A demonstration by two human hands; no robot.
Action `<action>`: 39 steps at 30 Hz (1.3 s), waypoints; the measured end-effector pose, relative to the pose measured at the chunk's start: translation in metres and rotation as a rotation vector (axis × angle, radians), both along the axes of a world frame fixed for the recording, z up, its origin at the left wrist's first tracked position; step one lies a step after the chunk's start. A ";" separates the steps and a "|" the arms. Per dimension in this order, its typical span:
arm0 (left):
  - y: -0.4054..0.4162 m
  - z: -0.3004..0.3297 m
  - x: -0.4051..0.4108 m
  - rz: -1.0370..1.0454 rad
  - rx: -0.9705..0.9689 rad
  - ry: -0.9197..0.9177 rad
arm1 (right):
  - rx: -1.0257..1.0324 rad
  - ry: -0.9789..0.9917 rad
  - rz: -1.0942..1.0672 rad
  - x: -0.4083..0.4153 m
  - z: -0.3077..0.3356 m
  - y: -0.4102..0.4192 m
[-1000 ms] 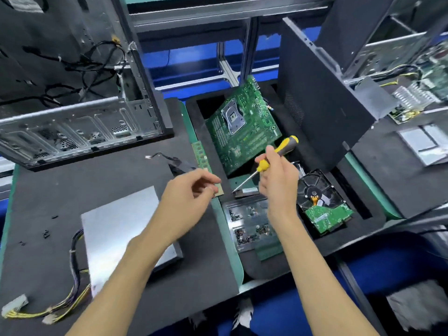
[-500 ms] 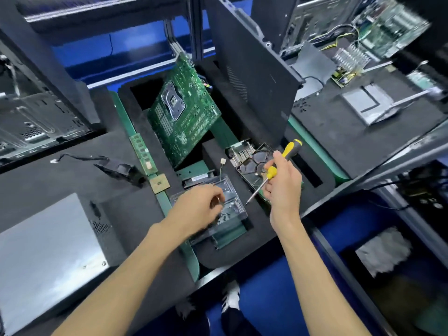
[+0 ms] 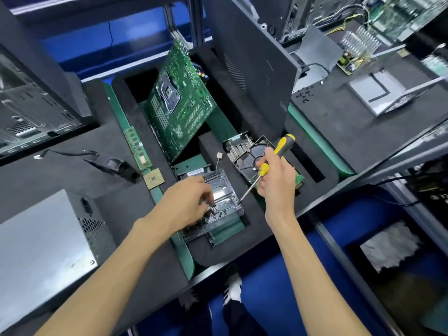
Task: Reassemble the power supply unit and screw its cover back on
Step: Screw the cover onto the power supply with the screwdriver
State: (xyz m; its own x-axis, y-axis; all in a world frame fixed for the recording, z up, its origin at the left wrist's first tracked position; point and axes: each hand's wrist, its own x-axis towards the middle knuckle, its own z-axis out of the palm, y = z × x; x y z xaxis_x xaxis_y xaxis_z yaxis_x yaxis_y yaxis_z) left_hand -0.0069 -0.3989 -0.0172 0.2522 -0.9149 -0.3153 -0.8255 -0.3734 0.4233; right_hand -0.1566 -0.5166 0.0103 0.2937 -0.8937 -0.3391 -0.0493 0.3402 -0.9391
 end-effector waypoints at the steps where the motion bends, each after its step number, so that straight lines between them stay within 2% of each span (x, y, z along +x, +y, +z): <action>1: 0.000 0.000 0.000 0.004 0.008 0.003 | 0.005 -0.004 0.002 0.001 0.000 -0.001; 9: -0.016 -0.005 -0.007 0.155 -0.212 -0.032 | 0.003 -0.004 0.021 0.005 -0.002 -0.006; 22: -0.035 -0.025 -0.011 0.068 -0.260 -0.166 | 0.023 0.017 0.033 0.010 -0.005 -0.014; 24: -0.034 -0.023 -0.011 0.081 -0.275 -0.136 | 0.029 0.001 0.036 0.012 -0.004 -0.014; 26: -0.031 -0.018 -0.009 0.191 -0.310 -0.014 | 0.047 -0.033 0.045 0.014 -0.004 -0.013; 28: -0.024 -0.008 -0.005 0.393 -0.367 0.216 | 0.091 -0.101 0.051 0.018 -0.002 -0.012; 33: 0.006 0.023 0.013 0.809 -0.513 1.007 | 0.173 -0.219 0.099 0.039 0.003 0.000; 35: 0.023 0.034 0.019 0.877 -0.562 1.162 | 0.191 -0.248 0.119 0.051 0.007 0.008; 39: 0.061 0.053 0.029 0.965 -0.639 1.307 | 0.191 -0.296 0.184 0.080 0.017 0.031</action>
State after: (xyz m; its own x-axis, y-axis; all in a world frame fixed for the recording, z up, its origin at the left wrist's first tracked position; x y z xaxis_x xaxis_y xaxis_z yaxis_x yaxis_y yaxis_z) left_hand 0.0224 -0.3378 0.0354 0.6307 -0.6533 -0.4190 0.5489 -0.0061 0.8358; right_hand -0.0768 -0.4860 0.0270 0.5529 -0.7460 -0.3711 0.1377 0.5211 -0.8424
